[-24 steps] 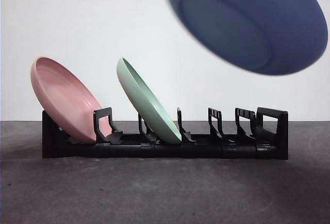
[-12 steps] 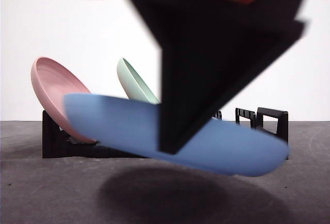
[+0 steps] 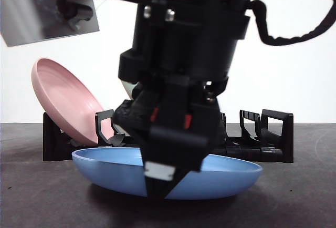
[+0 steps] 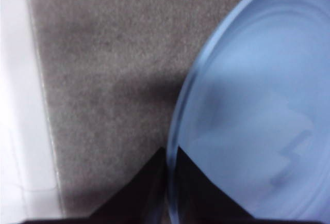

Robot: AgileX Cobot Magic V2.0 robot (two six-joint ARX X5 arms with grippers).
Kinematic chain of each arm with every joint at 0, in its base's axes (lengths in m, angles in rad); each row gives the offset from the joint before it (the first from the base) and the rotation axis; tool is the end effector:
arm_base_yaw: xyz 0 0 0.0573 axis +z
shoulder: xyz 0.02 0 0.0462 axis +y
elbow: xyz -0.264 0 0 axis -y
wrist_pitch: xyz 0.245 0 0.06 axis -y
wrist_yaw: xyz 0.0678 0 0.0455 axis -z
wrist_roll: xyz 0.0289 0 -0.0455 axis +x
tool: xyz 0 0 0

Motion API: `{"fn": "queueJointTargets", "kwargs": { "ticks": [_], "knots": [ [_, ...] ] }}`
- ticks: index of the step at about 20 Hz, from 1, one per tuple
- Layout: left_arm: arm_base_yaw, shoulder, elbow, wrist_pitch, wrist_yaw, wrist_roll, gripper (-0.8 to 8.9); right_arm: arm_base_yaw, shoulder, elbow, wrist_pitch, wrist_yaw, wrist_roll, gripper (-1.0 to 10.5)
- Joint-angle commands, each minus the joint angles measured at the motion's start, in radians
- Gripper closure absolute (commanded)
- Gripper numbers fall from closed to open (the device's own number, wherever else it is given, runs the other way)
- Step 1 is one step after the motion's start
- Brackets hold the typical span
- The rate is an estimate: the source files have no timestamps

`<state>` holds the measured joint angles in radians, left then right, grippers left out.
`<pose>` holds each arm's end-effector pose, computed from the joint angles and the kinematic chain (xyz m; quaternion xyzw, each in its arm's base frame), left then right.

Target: Place the plate

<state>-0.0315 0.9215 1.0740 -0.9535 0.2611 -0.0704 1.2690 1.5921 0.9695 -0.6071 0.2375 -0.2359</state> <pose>0.1597 -0.0125 0.3416 -0.0767 0.3918 -0.1205 0.9089 0.0932 0.2765 0.1829 -0.4754 0.3705 0.4496 0.6592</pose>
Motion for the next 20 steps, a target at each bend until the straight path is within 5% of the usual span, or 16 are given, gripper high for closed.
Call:
{"fn": "queueJointTargets", "kwargs": {
  "ticks": [1, 7, 11, 15, 20],
  "knots": [
    [-0.002, 0.005, 0.021, 0.007, 0.003, -0.001, 4.39, 0.007, 0.048, 0.008, 0.019, -0.009, -0.012, 9.4],
    [-0.002, 0.005, 0.021, 0.006, 0.003, -0.002, 4.39, 0.006, 0.080, 0.009, 0.020, -0.031, -0.001, 8.0],
    [-0.002, 0.005, 0.021, 0.006, 0.003, -0.002, 4.39, 0.010, 0.045, 0.084, -0.088, -0.136, 0.071, 6.3],
    [-0.002, 0.005, 0.021, 0.006, 0.003, -0.002, 4.39, -0.008, -0.113, 0.162, -0.096, -0.167, 0.078, 6.3],
    [-0.003, 0.005, 0.021, 0.008, 0.003, -0.002, 4.39, -0.279, -0.367, 0.162, -0.093, -0.155, 0.097, 6.4]
  ]
}}
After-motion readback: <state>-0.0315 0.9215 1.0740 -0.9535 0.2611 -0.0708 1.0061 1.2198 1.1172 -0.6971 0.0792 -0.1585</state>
